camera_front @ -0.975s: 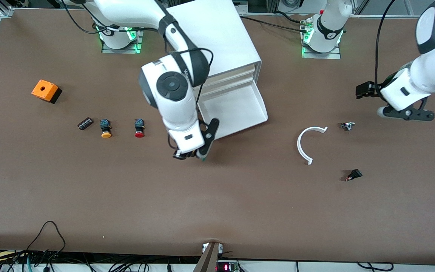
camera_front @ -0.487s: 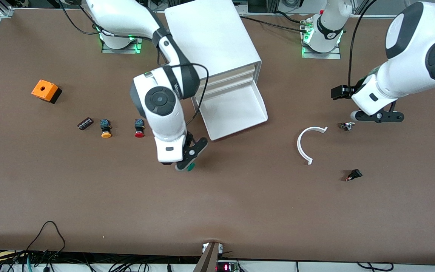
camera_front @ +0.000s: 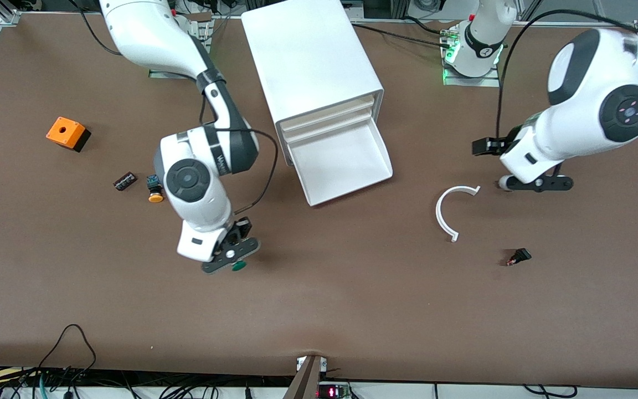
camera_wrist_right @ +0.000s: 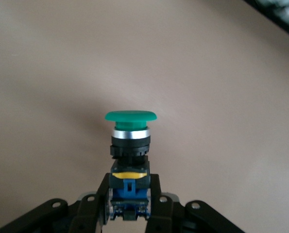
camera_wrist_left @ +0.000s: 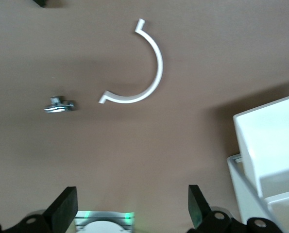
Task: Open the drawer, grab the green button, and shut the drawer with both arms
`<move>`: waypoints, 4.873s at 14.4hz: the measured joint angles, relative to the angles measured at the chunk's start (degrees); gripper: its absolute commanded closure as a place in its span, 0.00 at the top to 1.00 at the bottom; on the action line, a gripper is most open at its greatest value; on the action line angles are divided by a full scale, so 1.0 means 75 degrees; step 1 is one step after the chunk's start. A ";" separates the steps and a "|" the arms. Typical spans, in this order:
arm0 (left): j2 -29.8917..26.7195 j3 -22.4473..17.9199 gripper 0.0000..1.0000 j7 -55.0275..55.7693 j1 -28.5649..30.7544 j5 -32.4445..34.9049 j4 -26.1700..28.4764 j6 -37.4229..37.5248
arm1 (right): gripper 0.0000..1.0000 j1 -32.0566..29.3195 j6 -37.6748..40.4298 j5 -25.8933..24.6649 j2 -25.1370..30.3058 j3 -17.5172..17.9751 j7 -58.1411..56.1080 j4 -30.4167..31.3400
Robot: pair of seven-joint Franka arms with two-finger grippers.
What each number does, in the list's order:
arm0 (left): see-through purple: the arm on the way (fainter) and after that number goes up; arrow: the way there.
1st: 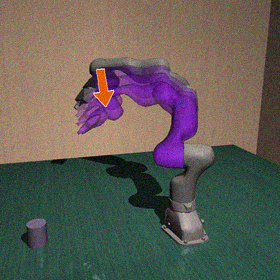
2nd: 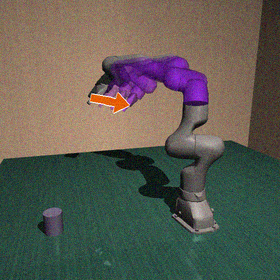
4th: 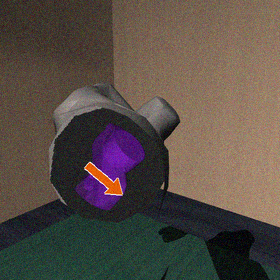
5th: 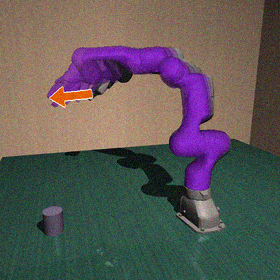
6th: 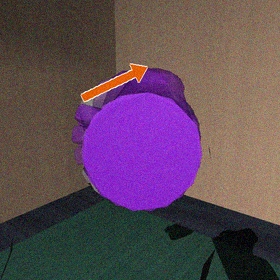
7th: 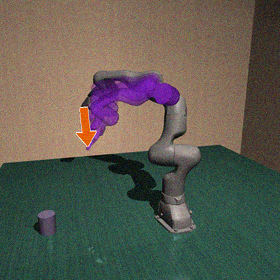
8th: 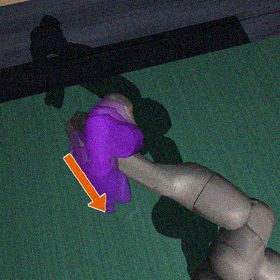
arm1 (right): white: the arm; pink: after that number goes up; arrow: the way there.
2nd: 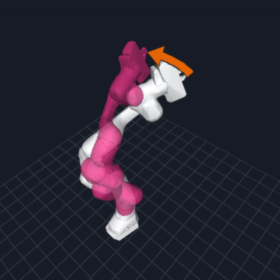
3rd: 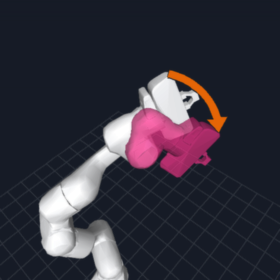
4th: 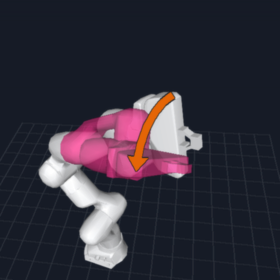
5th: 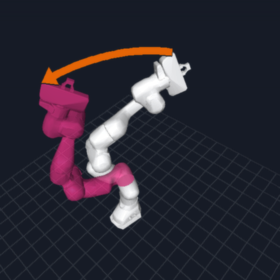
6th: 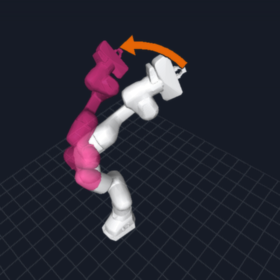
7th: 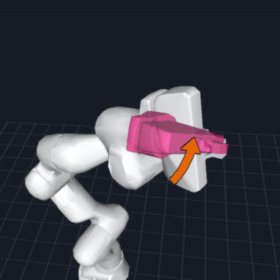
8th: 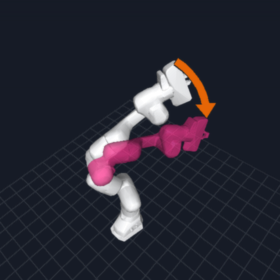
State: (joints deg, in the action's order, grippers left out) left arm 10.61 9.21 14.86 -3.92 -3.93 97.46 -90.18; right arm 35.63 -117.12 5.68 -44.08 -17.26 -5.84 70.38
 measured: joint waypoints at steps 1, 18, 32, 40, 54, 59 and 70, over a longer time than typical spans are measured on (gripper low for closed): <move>0.0180 0.0042 1.00 0.0197 -0.0196 -0.0050 0.0006 -0.0226 | 0.28 -0.0143 -0.0003 0.0000 -0.0003 -0.0001 0.0110 0.0138; 0.3441 0.0153 1.00 0.2325 -0.2153 -0.0190 -0.0064 -0.5887 | 0.28 -0.0948 -0.3123 0.0518 0.0340 0.0341 -0.0249 0.3590; 0.3617 0.0669 1.00 0.3261 -0.2448 -0.1015 -0.0083 -0.4480 | 1.00 -0.1321 -0.3126 0.0572 0.0865 0.0375 -0.1040 0.4299; 0.3642 0.1027 1.00 0.3271 -0.2473 -0.1846 -0.0079 -0.3317 | 1.00 -0.1327 -0.2056 0.0581 0.2280 0.0375 -0.1045 0.3885; 0.3908 0.1231 1.00 0.3263 -0.2469 -0.2421 -0.0129 -0.2747 | 1.00 -0.2167 0.1770 -0.0271 0.4381 0.0189 -0.1280 0.2818; 0.3842 0.1230 1.00 0.3261 -0.2085 -0.2426 -0.0698 -0.2190 | 1.00 -0.3539 0.2354 -0.0294 0.4756 0.0875 -0.2163 0.2415; 0.3470 0.1172 1.00 0.1823 -0.0241 0.0132 -0.3764 0.1148 | 1.00 -0.4268 0.3754 -0.0561 0.5403 0.1440 -0.2516 0.2184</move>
State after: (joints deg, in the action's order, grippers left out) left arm 36.64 18.00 28.53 -5.73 -2.94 69.23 -81.57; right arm 3.62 -88.96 1.47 -3.56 -6.46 -24.71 86.76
